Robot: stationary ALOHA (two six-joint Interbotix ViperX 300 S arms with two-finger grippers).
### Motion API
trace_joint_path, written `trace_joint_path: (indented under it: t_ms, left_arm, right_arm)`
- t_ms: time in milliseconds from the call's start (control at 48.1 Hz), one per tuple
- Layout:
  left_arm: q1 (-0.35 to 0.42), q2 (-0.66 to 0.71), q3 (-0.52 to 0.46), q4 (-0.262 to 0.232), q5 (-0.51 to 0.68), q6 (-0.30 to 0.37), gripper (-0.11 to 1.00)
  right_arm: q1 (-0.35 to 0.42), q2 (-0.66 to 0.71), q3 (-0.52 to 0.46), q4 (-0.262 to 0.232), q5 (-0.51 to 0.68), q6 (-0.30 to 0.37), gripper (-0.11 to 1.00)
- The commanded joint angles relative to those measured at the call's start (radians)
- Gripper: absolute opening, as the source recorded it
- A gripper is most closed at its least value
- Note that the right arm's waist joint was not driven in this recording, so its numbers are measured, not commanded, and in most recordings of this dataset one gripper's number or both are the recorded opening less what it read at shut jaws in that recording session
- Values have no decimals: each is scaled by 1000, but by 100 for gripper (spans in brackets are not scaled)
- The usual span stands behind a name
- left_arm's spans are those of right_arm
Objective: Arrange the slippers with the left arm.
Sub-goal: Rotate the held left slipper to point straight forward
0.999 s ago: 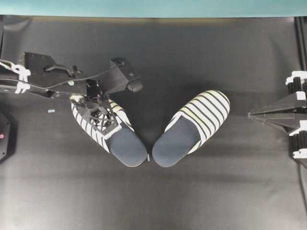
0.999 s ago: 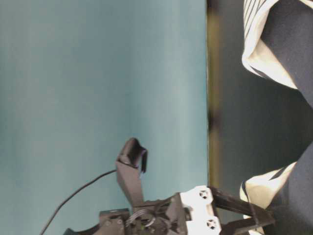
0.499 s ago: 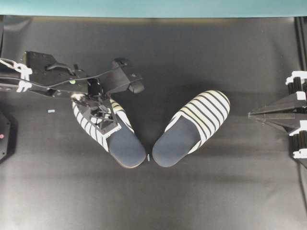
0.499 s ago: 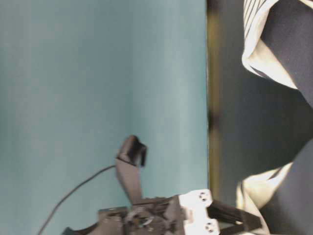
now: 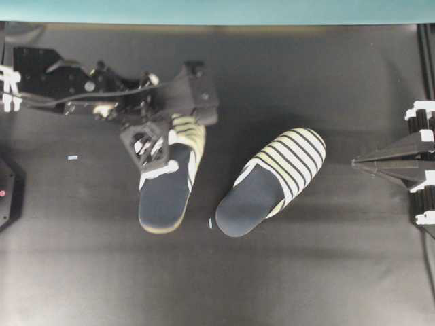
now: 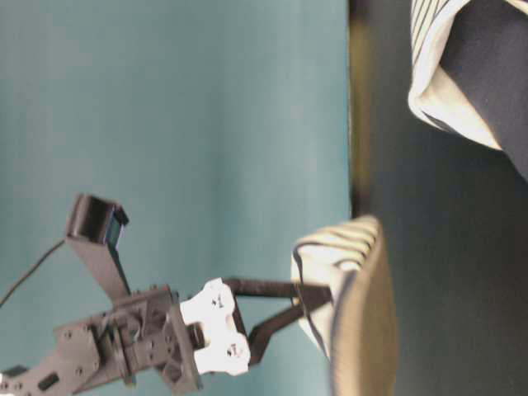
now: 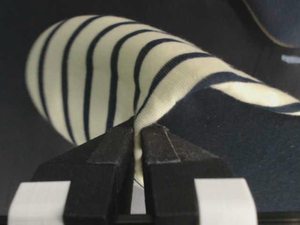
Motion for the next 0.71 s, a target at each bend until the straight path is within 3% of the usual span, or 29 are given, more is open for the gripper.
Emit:
trace_joint_path:
  t_ms: [0,187,437,686]
  left_arm:
    - [-2,12,-25,3,-2,0,1]
    - [-2,84,-21,3,-26,-61,1]
    - [-5,160,-20,3,-69,-92,1]
    - [-26,179,-14,3,-83,-71,1]
  right_arm:
    - [0,5,-5,6,-5,8,-1]
    - [0,5,-5,6,-5,8,-1]
    - [0,3,-3,6,-5,8,-1]
    - [0,5,-2,6,-6,8,-1]
